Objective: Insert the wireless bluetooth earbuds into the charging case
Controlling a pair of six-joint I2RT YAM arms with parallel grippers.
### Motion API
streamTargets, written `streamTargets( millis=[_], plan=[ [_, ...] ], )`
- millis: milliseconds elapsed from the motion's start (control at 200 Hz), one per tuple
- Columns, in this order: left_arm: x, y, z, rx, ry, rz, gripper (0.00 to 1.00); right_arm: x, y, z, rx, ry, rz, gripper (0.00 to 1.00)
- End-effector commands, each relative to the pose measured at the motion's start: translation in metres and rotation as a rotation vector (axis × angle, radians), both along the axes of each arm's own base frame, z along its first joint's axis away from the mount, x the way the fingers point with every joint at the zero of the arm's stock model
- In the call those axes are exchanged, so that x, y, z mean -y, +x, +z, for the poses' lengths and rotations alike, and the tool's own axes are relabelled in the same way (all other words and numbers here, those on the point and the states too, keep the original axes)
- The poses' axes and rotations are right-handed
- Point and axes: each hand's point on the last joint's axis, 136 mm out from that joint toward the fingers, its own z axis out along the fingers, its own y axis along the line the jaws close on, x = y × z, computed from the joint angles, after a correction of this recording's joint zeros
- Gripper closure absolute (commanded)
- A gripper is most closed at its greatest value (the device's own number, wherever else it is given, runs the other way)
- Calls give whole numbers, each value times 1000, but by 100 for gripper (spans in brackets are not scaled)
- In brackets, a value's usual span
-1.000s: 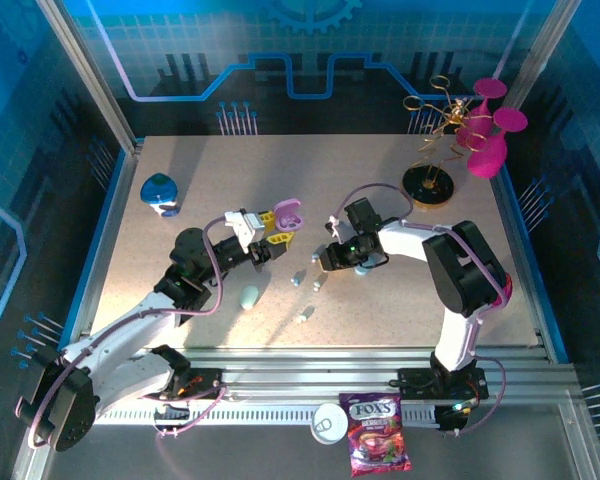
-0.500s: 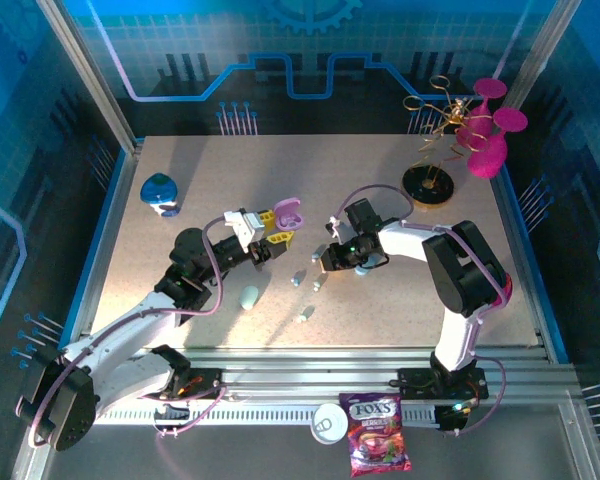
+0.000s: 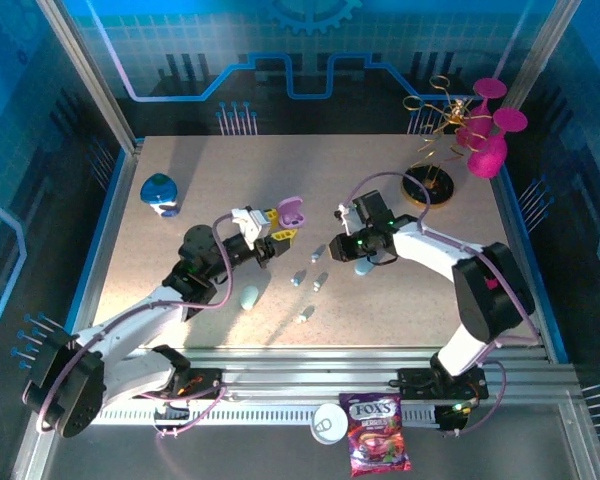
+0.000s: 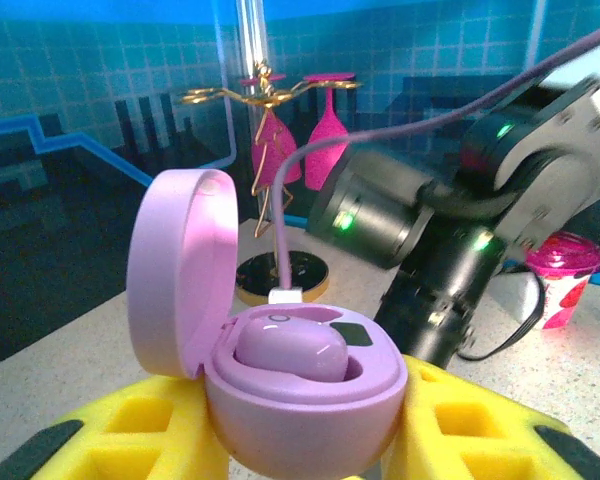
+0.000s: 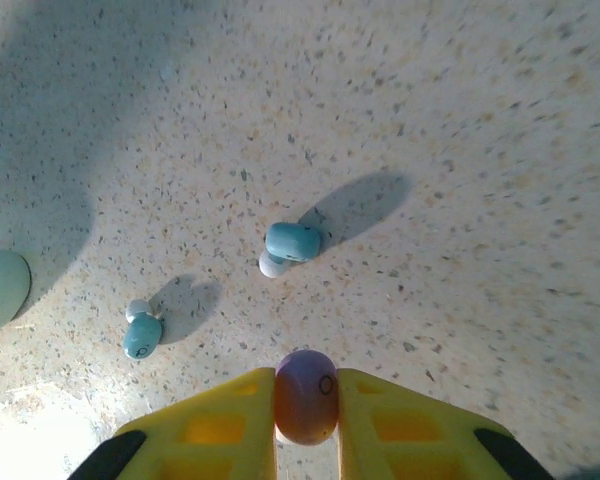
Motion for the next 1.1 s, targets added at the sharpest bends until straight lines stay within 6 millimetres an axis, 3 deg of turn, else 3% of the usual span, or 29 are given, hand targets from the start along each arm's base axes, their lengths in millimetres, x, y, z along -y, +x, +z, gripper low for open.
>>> streamTargets(
  millis=[0,245,420,625,840,1096],
  plan=[
    [2,10,-4,24,-11,28,78,11,-9,17,38,-53,-32,81],
    [11,25,-32,-36,-17,25,78,6,-17,73,174,-54,-35,81],
    [16,26,-44,-80,-19,1,78,-12,-25,117,278,-15,6,82],
    [16,18,-63,-149,-13,-23,78,-37,-30,152,355,48,64,82],
    [19,6,-67,-198,6,-76,78,-56,-30,172,405,95,114,82],
    [21,-6,-56,-207,-4,-132,79,-65,-28,166,403,107,145,82]
  ],
)
